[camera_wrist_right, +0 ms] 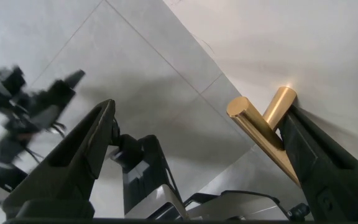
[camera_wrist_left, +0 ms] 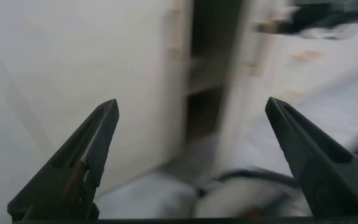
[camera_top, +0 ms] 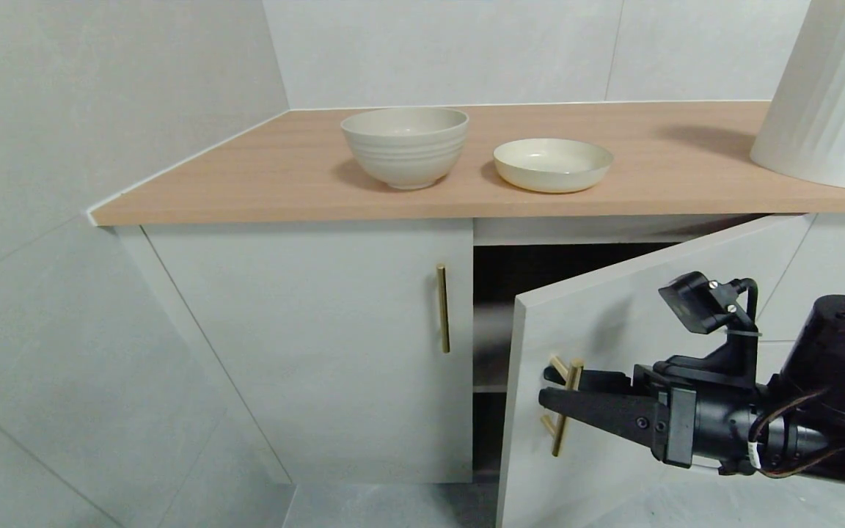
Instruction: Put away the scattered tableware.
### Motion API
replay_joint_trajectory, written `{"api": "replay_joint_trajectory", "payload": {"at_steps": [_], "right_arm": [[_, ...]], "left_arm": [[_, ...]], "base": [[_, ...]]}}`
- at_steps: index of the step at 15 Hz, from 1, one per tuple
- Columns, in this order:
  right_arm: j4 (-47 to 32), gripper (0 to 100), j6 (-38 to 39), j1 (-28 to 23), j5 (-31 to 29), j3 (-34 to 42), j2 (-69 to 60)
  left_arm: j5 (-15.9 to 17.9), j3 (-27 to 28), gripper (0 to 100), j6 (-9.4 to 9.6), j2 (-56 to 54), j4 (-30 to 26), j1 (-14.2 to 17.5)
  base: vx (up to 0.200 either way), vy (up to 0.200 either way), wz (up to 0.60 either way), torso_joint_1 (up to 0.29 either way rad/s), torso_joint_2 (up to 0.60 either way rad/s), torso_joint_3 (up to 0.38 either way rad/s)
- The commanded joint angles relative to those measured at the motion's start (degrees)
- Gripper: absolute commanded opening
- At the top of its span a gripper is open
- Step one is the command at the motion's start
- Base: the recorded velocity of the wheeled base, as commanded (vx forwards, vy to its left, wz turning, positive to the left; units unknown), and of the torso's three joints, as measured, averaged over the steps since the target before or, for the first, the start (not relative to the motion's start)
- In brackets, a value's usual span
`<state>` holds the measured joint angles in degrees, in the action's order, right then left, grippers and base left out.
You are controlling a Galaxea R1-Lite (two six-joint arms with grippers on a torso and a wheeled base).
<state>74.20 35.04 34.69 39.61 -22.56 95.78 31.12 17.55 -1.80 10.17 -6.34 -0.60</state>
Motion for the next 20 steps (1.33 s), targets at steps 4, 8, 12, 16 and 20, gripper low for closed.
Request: {"api": "replay_joint_trajectory", "payload": {"at_steps": [4, 8, 12, 16, 20], "right_arm": [[0.2, 100, -0.1, 0.0, -0.1, 0.0, 0.0], [0.2, 100, -0.1, 0.0, -0.1, 0.0, 0.7], [0.2, 100, -0.2, 0.0, -0.1, 0.0, 1.7], [0.2, 100, -1.5, 0.0, -0.1, 0.1, 3.1], [0.2, 100, -1.6, 0.0, -0.1, 0.1, 3.0]], "left_arm": [[13.4, 18.9, 100, 0.22, 36.7, 0.2, -4.9], [11.2, 18.5, 100, -0.04, 57.2, 15.5, -14.8], [3.0, 15.8, 100, -0.39, 77.9, 30.8, -22.3], [-2.2, 8.6, 100, -5.31, 87.2, 53.3, -29.6], [-6.7, 6.8, 100, -9.45, 92.7, 66.5, -31.6]], "base": [[0.000, 0.000, 0.00, 0.000, 0.00, 0.000], [0.000, 0.000, 0.00, 0.000, 0.00, 0.000], [0.000, 0.000, 0.00, 0.000, 0.00, 0.000], [0.000, 0.000, 0.00, 0.000, 0.00, 0.000], [0.000, 0.000, 0.00, 0.000, 0.00, 0.000]]}}
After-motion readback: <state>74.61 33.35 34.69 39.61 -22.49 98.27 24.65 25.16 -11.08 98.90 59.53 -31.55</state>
